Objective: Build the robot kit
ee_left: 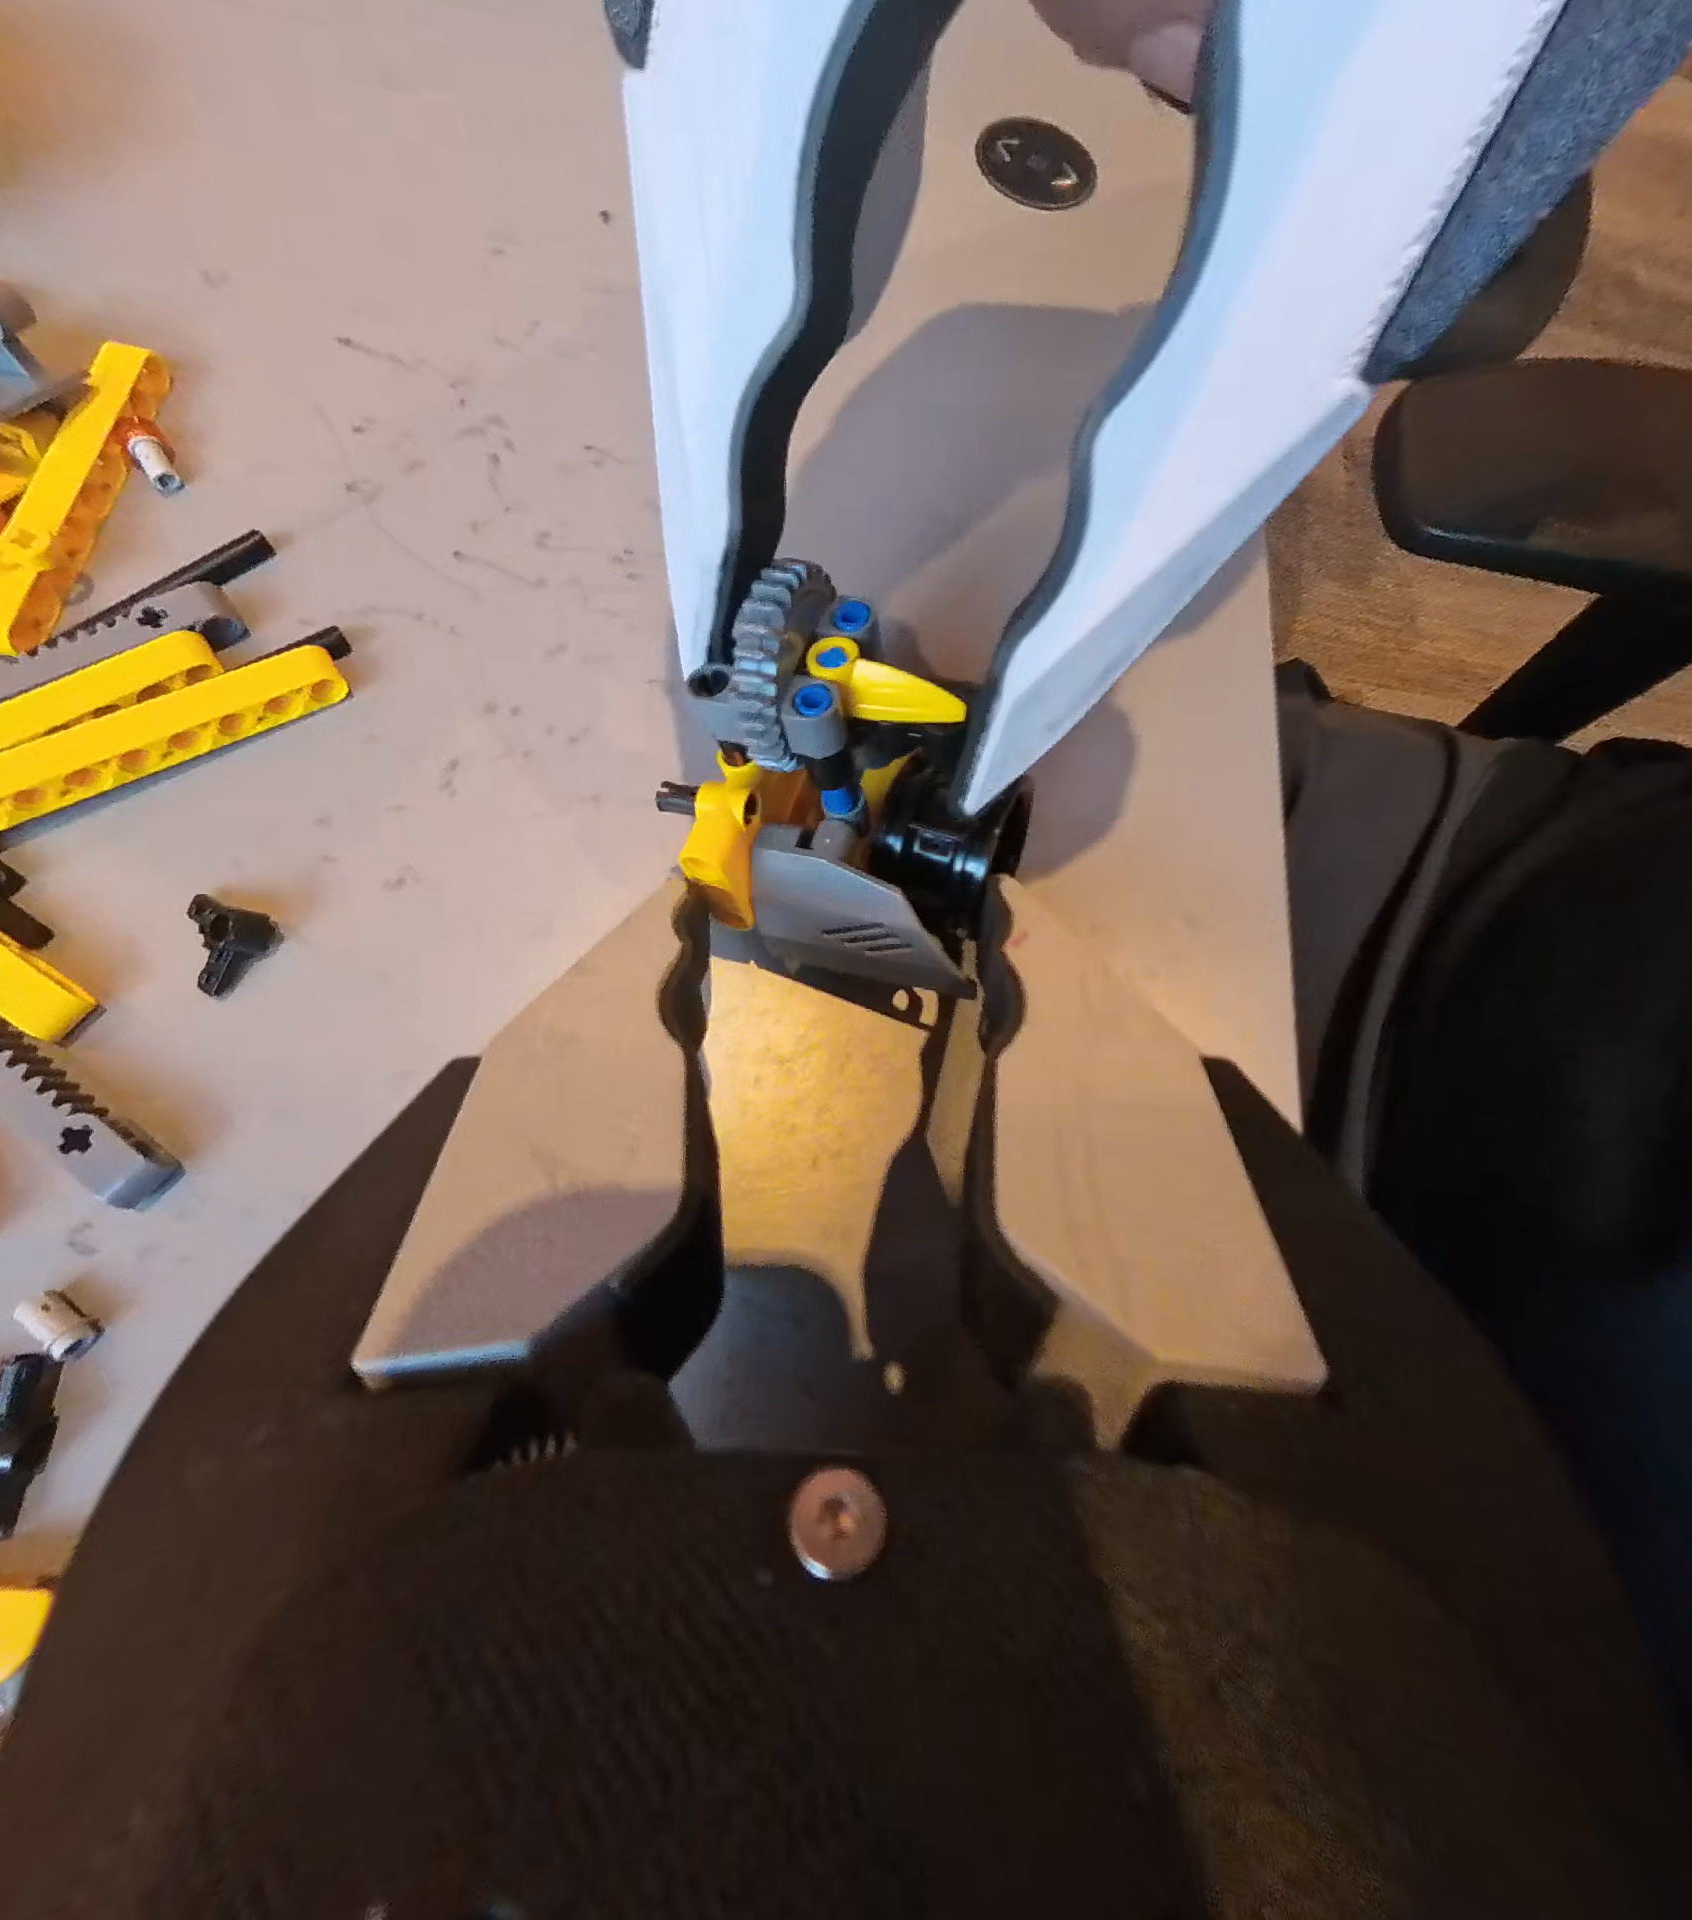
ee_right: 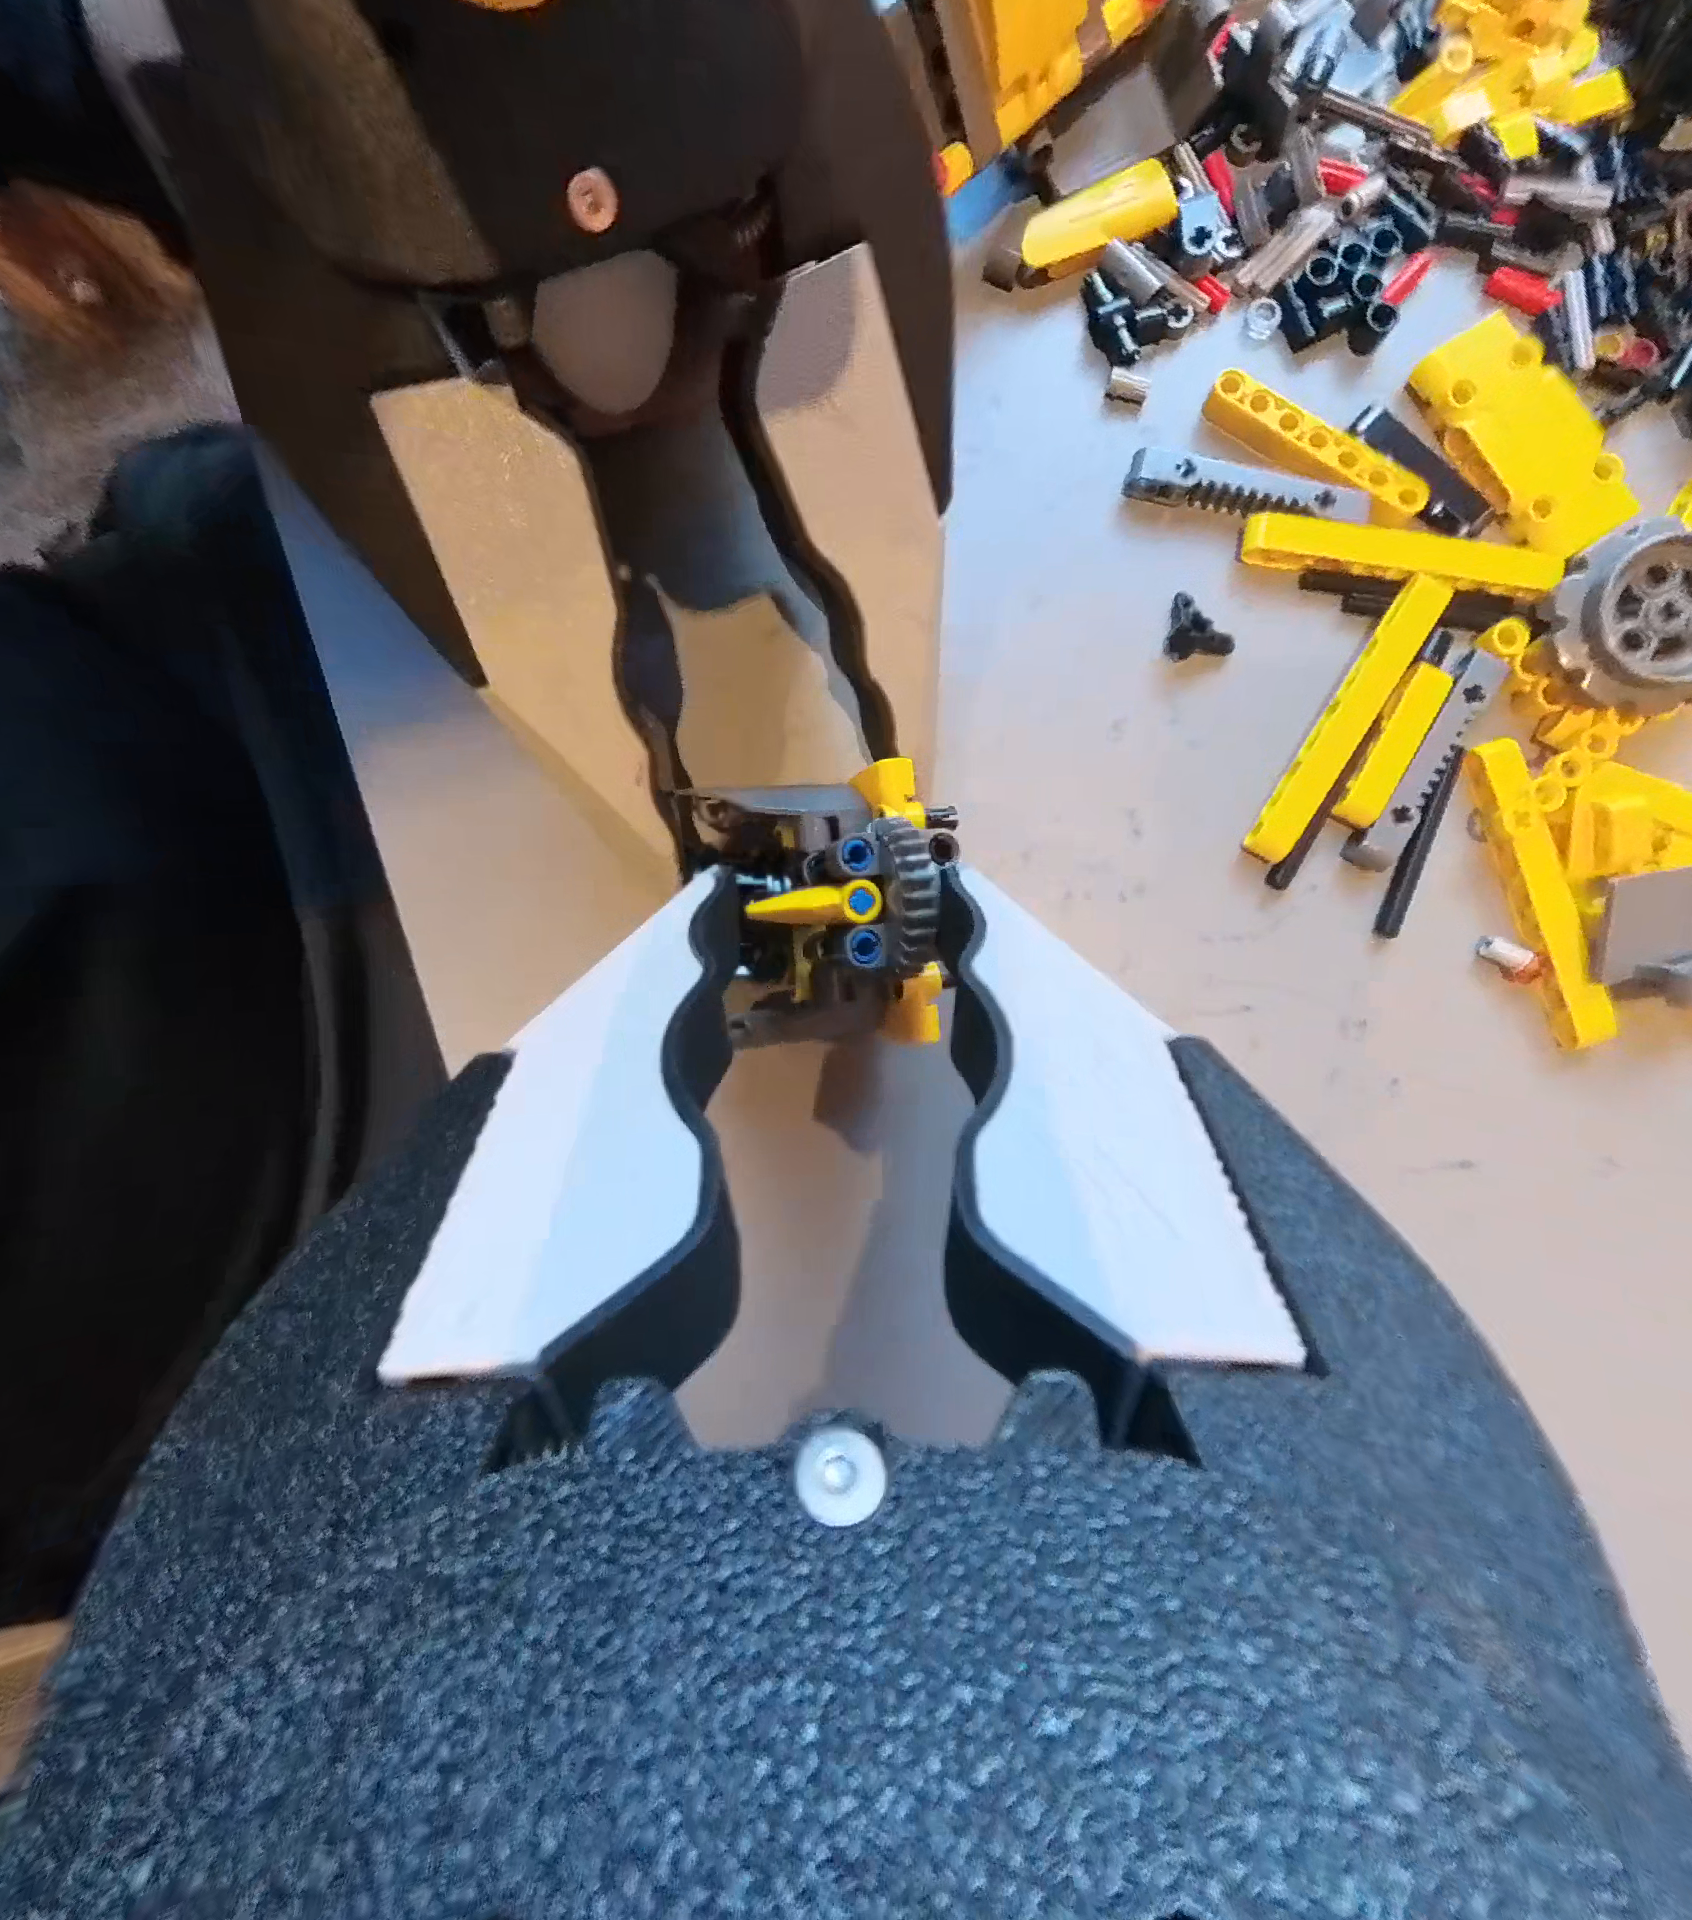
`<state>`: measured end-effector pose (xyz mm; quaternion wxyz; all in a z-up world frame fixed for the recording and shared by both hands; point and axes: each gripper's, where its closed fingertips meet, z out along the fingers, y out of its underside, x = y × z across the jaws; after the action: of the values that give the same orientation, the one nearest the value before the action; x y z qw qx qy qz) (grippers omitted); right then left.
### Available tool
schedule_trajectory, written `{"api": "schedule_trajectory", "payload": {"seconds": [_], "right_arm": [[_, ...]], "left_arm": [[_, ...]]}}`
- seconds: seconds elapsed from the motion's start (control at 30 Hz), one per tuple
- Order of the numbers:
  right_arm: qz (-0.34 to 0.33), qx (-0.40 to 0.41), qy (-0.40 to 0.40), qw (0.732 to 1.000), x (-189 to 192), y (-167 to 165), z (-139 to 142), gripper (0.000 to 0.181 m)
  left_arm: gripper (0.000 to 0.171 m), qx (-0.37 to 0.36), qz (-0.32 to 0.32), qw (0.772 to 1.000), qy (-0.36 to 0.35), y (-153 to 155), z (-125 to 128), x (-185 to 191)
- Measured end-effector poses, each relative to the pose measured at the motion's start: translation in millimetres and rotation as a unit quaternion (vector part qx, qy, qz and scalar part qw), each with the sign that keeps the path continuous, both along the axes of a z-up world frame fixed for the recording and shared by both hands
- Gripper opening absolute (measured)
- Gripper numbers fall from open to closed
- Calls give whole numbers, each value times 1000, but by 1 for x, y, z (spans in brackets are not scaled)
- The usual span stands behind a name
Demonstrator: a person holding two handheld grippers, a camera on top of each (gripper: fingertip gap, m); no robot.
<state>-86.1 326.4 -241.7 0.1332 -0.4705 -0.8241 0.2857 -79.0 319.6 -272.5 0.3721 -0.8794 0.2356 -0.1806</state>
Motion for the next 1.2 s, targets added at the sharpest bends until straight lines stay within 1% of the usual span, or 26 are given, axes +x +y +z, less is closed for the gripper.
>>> {"api": "schedule_trajectory", "payload": {"seconds": [0.1, 0.17, 0.3, 0.47, 0.57, 0.6, 0.73, 0.83, 0.97, 1.07, 1.2], "right_arm": [[19, 24, 14, 999, 2, 0, 0, 39], [25, 39, 22, 999, 3, -1, -1, 39], [45, 94, 48, 993, 3, -4, 0, 38], [23, 38, 51, 998, 3, -3, 0, 39], [-18, -22, 31, 999, 2, -2, 1, 39], [-29, -31, 27, 999, 2, -2, 1, 39], [-31, -4, 26, 999, 2, -3, 0, 39], [-39, -25, 19, 999, 3, -3, 0, 39], [-37, -53, 37, 997, 3, -3, 1, 40], [-19, -43, 48, 998, 3, -4, 0, 39], [-20, -31, 50, 998, 2, -4, 0, 40]], "left_arm": [[50, 13, 0, 1000, 15, 0, 1, 1], [50, 6, 0, 1000, 6, -1, 1, 1], [49, -7, -1, 1000, -9, -2, 0, 2], [49, -6, -1, 1000, -9, -2, 0, 2], [50, -5, 0, 1000, -8, -2, 0, 2], [50, -3, -1, 1000, -5, -2, 0, 2], [50, -4, -1, 1000, -6, -2, 0, 2], [49, -1, -3, 1000, -2, -2, 0, 2], [50, -1, -2, 1000, -3, -3, 0, 3], [50, -1, -2, 1000, -3, -3, 0, 3], [53, 13, 2, 1000, 8, -2, 2, 2]]}}
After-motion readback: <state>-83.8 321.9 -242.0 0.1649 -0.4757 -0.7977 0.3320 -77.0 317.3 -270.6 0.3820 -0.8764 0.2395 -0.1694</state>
